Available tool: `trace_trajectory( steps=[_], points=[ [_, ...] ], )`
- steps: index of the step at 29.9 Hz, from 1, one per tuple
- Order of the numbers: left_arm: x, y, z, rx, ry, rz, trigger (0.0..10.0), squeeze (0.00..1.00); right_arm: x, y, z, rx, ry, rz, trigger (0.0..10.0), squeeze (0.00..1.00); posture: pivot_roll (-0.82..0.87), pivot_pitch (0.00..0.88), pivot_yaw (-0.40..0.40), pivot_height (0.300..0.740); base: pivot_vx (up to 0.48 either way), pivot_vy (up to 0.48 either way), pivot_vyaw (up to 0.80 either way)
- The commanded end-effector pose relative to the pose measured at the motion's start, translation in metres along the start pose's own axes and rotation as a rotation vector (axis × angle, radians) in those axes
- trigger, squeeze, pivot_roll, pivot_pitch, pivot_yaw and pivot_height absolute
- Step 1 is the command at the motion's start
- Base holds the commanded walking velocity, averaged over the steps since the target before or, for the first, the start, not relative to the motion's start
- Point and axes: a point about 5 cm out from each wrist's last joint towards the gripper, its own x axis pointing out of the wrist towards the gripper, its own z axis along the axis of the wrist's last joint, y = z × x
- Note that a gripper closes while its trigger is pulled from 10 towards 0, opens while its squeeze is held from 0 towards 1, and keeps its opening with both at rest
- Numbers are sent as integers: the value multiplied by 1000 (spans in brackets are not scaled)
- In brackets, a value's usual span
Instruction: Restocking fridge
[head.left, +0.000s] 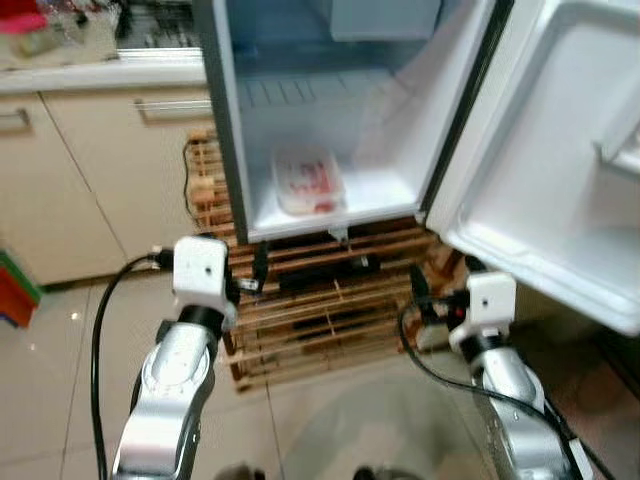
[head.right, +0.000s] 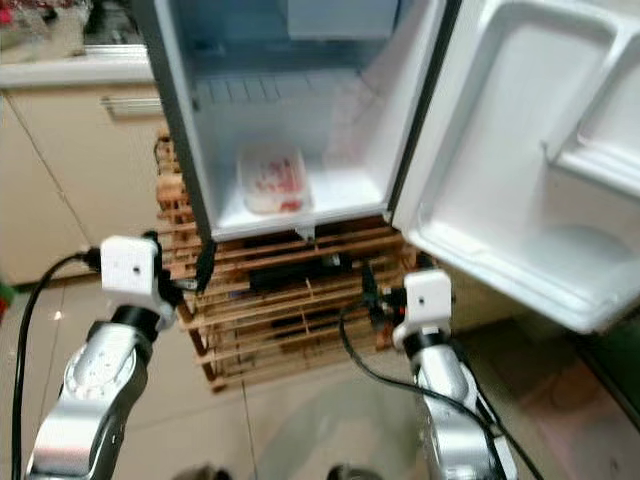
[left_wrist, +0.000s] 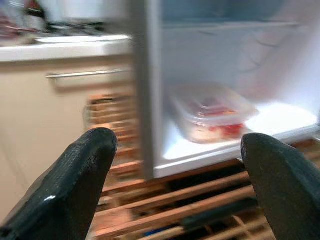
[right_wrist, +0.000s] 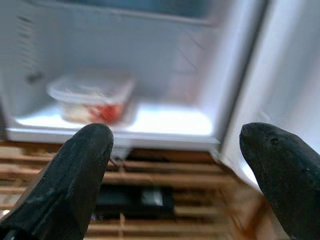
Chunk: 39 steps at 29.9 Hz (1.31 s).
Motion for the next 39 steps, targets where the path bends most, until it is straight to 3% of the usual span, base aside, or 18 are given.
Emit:
trace_trajectory(
  steps=[1,5,10,14,26,39],
  points=[
    [2,1,-4,1,34,22,10000,0,3,-1,4,-28,-12,1,10000,0,-17,0,-16,740,405,-255,538],
    [7,4,-6,26,57,90,10000,0,3,0,5,-39,16,0,10000,0,-15,0,-18,740,101,-64,347],
    [10,3,-4,53,56,94,10000,0,5,1,3,-28,35,3,10000,0,-15,0,-15,740,0,0,0],
    [10,0,1,13,27,74,10000,0,5,2,4,-22,38,9,10000,0,-17,0,-12,740,0,0,0],
    [16,-4,9,32,4,63,10000,0,15,5,1,18,76,24,10000,0,-19,0,-6,740,376,299,0],
    [22,-10,20,58,-29,-9,10000,0,15,8,-1,19,86,31,10000,0,-18,0,2,740,467,0,0]
  ],
)
